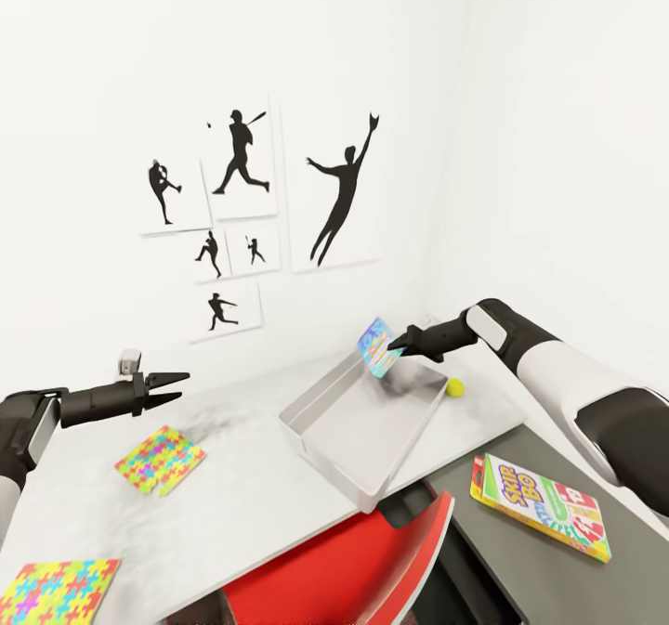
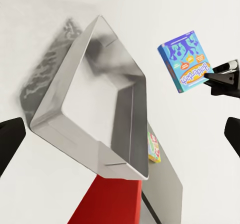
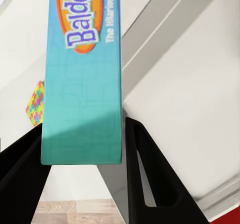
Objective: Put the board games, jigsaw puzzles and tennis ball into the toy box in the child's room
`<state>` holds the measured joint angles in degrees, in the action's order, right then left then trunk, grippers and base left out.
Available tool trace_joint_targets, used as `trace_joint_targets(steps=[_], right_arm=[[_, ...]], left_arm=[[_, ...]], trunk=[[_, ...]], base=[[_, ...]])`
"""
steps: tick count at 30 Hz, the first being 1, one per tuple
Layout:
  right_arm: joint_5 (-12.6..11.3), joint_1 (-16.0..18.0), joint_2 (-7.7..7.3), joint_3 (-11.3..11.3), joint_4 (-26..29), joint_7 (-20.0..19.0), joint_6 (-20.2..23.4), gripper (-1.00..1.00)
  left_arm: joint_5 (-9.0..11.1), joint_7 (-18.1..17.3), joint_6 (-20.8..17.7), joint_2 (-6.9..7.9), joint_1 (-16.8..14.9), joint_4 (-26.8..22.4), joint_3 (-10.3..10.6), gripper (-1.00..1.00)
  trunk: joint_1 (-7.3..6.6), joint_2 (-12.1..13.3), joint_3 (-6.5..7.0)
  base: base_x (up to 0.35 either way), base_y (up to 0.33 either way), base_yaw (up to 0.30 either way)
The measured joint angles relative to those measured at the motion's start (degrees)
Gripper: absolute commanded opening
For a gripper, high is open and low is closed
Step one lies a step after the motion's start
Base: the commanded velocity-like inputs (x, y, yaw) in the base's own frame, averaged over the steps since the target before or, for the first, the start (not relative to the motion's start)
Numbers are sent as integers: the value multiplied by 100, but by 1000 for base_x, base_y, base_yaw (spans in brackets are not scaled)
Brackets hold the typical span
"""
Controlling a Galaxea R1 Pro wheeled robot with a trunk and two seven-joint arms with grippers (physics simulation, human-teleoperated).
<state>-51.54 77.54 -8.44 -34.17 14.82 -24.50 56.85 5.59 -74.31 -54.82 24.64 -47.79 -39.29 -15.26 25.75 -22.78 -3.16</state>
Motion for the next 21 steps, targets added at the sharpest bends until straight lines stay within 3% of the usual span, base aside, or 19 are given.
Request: trace_joint_targets(steps=[21], right_arm=[[-14,17,13,31,227,16,-305,-100]], left_arm=[[24,-53,-171,187,-14,-202,-4,100]], trunk=[[0,0,-197]], base=[[0,0,0]])
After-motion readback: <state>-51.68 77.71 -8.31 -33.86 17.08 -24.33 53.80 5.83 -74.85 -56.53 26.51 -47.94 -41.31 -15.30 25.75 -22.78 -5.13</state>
